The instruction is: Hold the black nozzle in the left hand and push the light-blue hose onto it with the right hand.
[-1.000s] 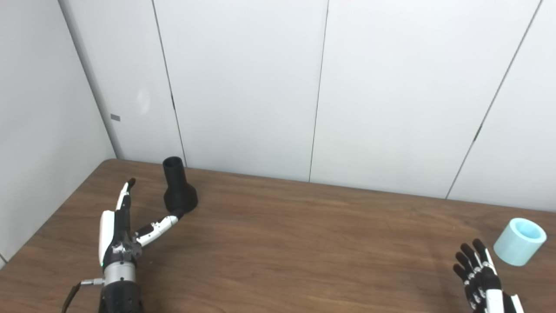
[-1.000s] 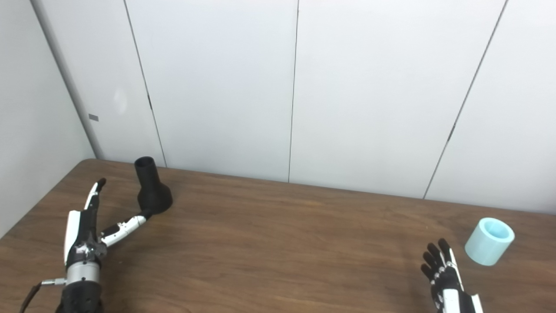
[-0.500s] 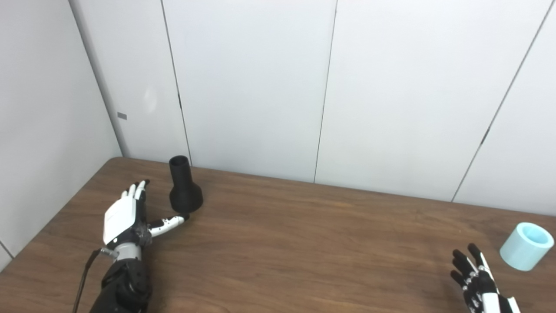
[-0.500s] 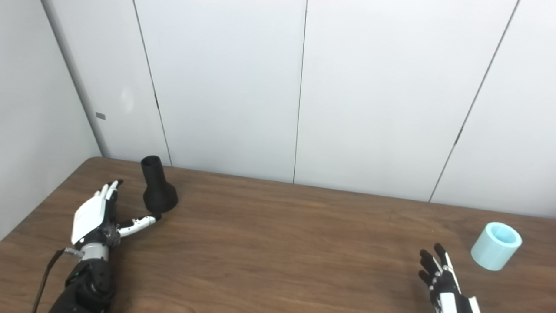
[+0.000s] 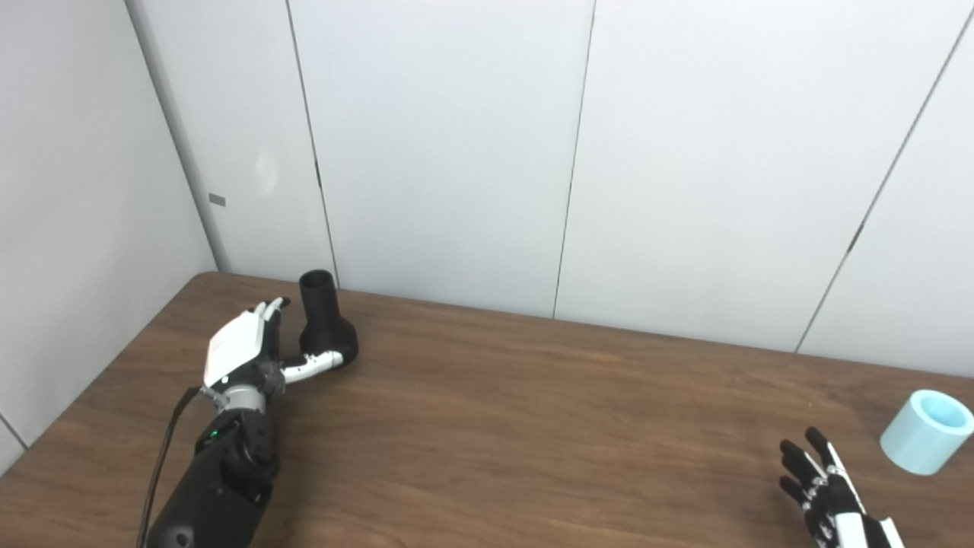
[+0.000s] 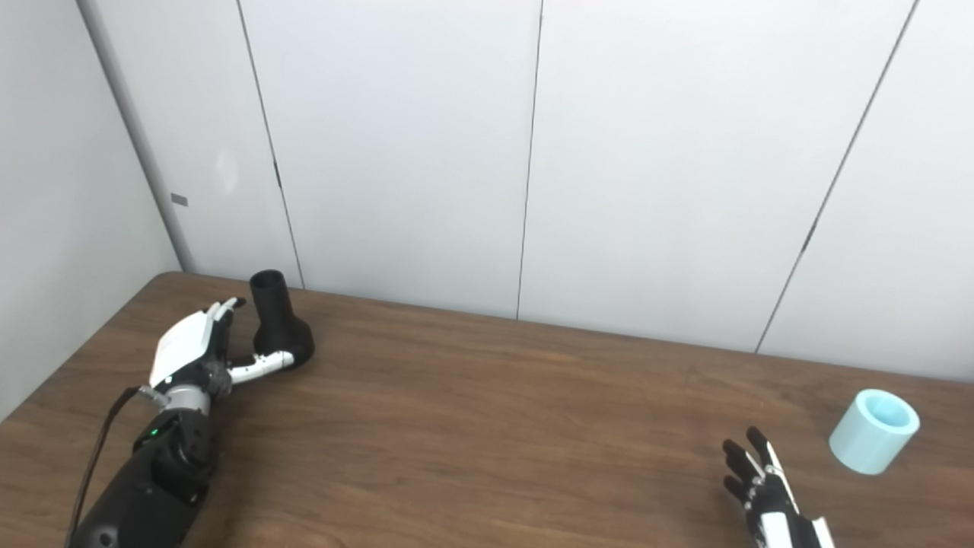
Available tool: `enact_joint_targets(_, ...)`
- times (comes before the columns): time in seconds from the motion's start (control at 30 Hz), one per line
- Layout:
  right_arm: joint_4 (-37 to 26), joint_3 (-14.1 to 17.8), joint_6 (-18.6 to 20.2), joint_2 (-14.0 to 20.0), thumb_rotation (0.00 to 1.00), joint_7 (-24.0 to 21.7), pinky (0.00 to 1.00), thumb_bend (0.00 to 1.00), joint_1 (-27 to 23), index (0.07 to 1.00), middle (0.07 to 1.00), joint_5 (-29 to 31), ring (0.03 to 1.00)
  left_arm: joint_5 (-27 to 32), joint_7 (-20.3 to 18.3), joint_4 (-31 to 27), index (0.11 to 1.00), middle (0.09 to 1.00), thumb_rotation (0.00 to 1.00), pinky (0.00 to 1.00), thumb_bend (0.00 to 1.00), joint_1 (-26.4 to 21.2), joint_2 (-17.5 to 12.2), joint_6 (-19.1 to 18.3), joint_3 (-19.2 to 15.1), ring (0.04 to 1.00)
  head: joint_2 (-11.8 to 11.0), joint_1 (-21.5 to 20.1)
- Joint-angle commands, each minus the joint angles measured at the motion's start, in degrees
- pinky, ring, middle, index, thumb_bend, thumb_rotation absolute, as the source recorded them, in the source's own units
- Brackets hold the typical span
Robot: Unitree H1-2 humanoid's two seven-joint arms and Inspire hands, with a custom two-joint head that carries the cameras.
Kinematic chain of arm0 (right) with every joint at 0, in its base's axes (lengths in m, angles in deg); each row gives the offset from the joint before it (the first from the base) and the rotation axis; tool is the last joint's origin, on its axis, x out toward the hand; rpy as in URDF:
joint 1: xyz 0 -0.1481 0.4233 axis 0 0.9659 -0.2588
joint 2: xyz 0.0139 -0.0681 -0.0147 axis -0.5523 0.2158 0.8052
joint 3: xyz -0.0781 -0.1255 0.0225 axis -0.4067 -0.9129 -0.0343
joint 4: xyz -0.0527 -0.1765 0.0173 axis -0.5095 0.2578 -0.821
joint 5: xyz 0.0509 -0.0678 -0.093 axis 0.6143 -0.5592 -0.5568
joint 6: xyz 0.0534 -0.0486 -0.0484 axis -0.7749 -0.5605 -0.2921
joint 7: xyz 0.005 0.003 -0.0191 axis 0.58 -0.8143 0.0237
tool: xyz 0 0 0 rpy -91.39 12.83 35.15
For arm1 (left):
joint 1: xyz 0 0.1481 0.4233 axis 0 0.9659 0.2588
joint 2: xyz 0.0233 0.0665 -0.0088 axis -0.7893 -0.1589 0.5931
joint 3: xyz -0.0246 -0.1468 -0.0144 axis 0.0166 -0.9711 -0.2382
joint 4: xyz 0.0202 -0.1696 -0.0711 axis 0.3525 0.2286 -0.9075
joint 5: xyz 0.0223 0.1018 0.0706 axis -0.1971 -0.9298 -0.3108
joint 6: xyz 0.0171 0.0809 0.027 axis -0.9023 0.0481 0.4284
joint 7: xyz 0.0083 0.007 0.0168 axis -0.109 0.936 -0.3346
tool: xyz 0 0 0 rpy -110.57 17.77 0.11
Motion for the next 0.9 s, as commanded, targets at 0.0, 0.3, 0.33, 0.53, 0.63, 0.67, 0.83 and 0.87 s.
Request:
enact_joint_targets(0.0,7.2,0.4,0.0,0.5,1.0,0.1,0.88,0.67,5.0,0.958,0.887,-0.5,0.903,-0.1,2.0,1.3,0.921,0.962,0.56,1.0,0.94,-3.8,-0.8,1.4,-0.1,1.0,0.0,0.1)
enact_joint_targets(0.3,7.0,-0.1,0.0,0.8,1.0,0.5,0.97,0.65,5.0,0.97,0.871,-2.3,0.922,-0.2,3.5,5.8,0.891,0.938,0.56,1.0,0.92,-5.3,-0.8,2.2,1.2,0.99,0.2,0.3)
enact_joint_targets(0.33,6.9,-0.1,0.1,0.8,1.0,0.4,0.97,0.65,5.1,0.972,0.869,-2.3,0.922,-0.1,3.6,5.9,0.886,0.932,0.55,1.0,0.92,-5.3,-0.8,2.3,1.3,0.984,0.2,0.2)
enact_joint_targets(0.53,6.8,-0.5,0.3,1.1,1.0,0.8,0.99,0.67,5.1,0.974,0.867,-3.5,0.926,0.7,4.1,7.4,0.861,0.905,0.51,0.99,0.92,-6.1,-0.3,2.5,1.2,0.949,0.4,0.0)
enact_joint_targets(0.63,6.6,-0.4,0.6,0.9,1.0,1.1,1.0,0.69,5.2,0.968,0.861,-4.1,0.927,0.7,4.3,8.3,0.858,0.896,0.53,0.99,0.93,-6.8,0.0,2.1,1.5,0.939,0.5,-0.2)
enact_joint_targets(0.67,6.4,-0.4,0.9,0.8,1.0,1.2,1.0,0.69,5.2,0.964,0.859,-4.3,0.929,0.9,4.3,8.5,0.855,0.895,0.52,0.99,0.93,-7.0,0.1,2.1,1.4,0.942,0.5,-0.2)
enact_joint_targets(0.83,5.8,-0.6,1.5,0.9,1.0,1.3,1.0,0.68,5.4,0.956,0.858,-5.0,0.925,1.3,3.7,10.2,0.862,0.905,0.53,1.0,0.93,-8.1,-0.1,2.7,2.1,0.955,0.7,-0.3)
enact_joint_targets(0.87,5.7,-0.6,1.6,0.9,1.0,1.3,1.0,0.68,5.4,0.955,0.857,-5.0,0.925,1.4,3.6,10.2,0.866,0.912,0.53,1.0,0.93,-8.1,-0.1,2.7,2.3,0.962,0.7,-0.3)
